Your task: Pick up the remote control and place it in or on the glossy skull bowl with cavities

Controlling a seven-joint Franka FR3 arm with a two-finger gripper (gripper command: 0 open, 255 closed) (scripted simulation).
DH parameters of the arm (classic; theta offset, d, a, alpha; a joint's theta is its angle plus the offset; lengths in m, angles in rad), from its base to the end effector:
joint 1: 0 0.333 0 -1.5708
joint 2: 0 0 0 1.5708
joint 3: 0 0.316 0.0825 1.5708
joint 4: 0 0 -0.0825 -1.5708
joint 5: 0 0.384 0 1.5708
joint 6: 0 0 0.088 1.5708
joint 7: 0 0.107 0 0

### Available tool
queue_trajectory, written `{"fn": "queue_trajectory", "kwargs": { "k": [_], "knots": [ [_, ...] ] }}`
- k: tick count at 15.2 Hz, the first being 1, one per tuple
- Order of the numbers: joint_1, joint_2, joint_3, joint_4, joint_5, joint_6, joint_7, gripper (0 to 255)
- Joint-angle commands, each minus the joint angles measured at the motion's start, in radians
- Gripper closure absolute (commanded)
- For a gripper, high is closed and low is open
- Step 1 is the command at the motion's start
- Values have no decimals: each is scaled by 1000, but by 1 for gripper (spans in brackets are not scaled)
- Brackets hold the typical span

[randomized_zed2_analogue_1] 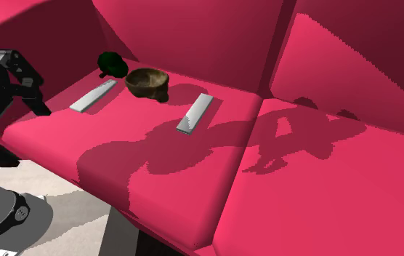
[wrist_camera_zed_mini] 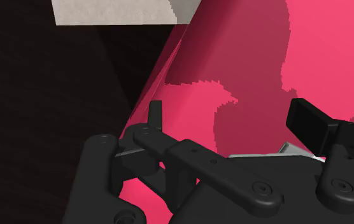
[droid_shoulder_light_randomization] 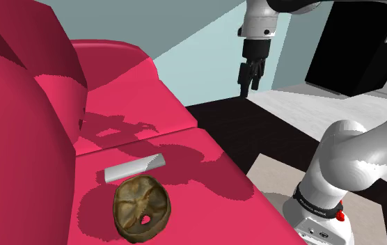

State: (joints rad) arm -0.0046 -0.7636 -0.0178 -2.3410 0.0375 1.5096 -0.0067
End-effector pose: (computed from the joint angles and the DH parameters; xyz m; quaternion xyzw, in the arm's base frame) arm 0.3061 -0.0042 0.5856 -0.9991 0.0047 0.0336 0.0253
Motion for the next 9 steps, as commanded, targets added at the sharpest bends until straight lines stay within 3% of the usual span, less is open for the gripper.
{"fn": "queue_trajectory", "kwargs": {
  "k": [1, 9],
  "knots": [
    [0, 0, 0, 0, 0, 0, 0, 0],
    [80, 235, 40, 27, 19, 222, -102, 0]
  ]
}}
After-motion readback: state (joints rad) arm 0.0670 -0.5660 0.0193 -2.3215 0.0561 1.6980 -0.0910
